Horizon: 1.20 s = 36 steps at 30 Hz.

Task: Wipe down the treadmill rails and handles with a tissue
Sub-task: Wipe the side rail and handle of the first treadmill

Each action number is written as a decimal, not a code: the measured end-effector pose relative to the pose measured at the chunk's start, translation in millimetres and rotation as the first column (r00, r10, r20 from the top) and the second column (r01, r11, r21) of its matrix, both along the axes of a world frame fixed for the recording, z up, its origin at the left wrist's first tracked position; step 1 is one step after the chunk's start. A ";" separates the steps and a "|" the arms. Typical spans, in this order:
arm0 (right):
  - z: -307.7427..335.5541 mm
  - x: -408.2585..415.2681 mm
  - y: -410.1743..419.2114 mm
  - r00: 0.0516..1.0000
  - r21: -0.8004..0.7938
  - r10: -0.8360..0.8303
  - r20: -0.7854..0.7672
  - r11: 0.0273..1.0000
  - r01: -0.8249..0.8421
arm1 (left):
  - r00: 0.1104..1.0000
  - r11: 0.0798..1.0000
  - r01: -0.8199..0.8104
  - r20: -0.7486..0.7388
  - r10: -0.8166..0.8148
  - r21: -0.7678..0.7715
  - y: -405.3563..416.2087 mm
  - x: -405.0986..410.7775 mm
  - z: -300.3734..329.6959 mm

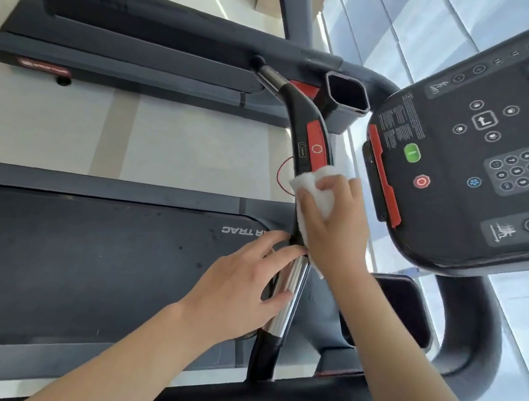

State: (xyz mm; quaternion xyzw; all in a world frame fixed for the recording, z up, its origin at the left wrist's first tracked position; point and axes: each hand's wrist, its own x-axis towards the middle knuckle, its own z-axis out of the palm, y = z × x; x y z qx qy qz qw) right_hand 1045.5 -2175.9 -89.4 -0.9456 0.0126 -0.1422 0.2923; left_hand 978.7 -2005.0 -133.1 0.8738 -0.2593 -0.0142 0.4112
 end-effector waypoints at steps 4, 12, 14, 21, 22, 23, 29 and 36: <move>-10.4 -14.7 -0.9 0.996 -0.043 0.076 0.040 0.996 -0.075 | 1.000 1.000 -0.007 -0.009 0.006 -0.025 -0.8 0.1 -1.5; 12.1 88.9 -16.9 0.994 0.237 -0.095 -0.046 0.966 0.103 | 0.999 0.996 0.006 -0.047 -0.010 -0.091 -1.7 1.0 -12.2; 8.6 83.9 -17.2 0.993 0.214 -0.104 -0.053 0.970 0.113 | 0.998 0.995 -0.004 -0.057 -0.001 -0.099 -3.0 0.6 -12.6; -20.1 -36.4 -9.0 1.000 0.169 -0.008 0.029 0.986 0.003 | 0.996 0.993 -0.026 -0.084 0.017 -0.113 -4.9 -0.4 -11.1; -23.9 -57.1 -7.1 1.000 0.139 0.030 0.000 0.990 -0.030 | 0.997 0.993 -0.034 -0.074 0.026 -0.113 -4.6 -0.6 -10.8; -27.3 -75.2 -5.6 0.997 0.111 0.058 -0.051 0.992 -0.052 | 0.998 0.993 -0.043 -0.058 0.037 -0.111 -4.1 -0.6 -10.9; -32.3 -98.4 -7.4 0.991 0.090 0.072 -0.112 0.994 -0.062 | 0.996 1.000 -0.017 -0.092 0.015 -0.018 4.0 -13.3 -1.2; -20.4 -34.9 -9.9 0.998 0.090 0.019 0.054 0.996 -0.024 | 0.988 0.998 0.020 -0.157 -0.011 0.056 10.6 -51.6 10.0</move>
